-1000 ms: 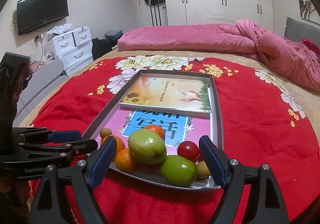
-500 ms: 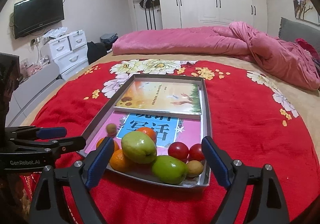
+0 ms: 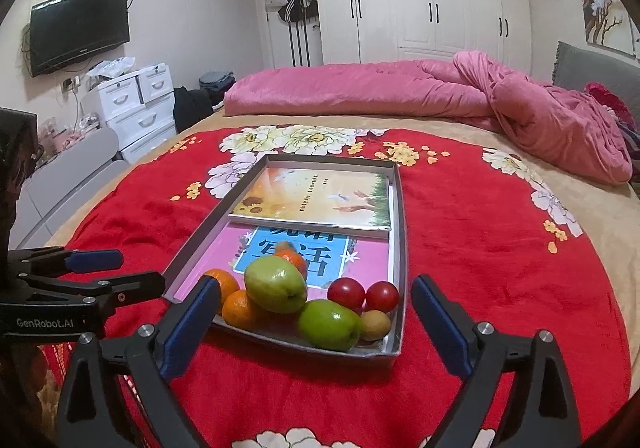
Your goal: Organize fruits
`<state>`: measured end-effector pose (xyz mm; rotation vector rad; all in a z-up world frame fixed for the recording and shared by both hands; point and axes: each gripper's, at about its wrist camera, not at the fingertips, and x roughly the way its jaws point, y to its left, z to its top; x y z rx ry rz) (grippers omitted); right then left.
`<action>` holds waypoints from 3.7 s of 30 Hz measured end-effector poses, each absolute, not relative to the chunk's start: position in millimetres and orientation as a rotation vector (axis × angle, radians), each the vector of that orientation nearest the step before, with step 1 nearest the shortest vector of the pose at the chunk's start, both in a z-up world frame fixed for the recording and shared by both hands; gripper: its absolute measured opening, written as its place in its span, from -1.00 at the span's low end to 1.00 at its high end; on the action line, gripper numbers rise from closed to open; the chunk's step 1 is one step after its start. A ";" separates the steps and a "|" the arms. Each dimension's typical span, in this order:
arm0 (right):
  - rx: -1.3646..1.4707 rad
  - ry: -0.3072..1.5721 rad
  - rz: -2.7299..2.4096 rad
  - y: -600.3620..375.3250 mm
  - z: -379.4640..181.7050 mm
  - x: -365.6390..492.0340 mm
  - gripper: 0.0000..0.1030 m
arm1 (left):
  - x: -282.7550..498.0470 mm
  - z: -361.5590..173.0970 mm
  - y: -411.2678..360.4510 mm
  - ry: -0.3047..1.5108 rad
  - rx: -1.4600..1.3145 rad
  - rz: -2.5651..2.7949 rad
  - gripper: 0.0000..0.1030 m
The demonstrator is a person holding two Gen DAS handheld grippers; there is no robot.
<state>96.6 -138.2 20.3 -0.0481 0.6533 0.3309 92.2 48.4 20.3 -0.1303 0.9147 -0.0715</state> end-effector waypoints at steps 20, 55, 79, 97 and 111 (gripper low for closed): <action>-0.029 0.685 0.319 -162.5 24.2 53.0 0.97 | 42.9 24.9 37.6 0.914 -0.136 -0.081 0.53; -0.026 0.724 0.320 -166.1 5.1 12.3 0.97 | 5.2 -0.2 29.9 0.941 -0.155 -0.041 0.53; -0.022 0.731 0.320 -165.8 2.8 12.0 0.97 | 7.9 8.5 30.6 0.919 -0.139 -0.039 0.53; -0.018 0.738 0.318 -166.2 1.2 13.5 0.97 | 9.7 6.0 32.1 0.929 -0.138 -0.026 0.53; -0.020 0.730 0.321 -166.6 3.3 13.2 0.97 | 10.4 6.2 32.1 0.925 -0.133 -0.021 0.53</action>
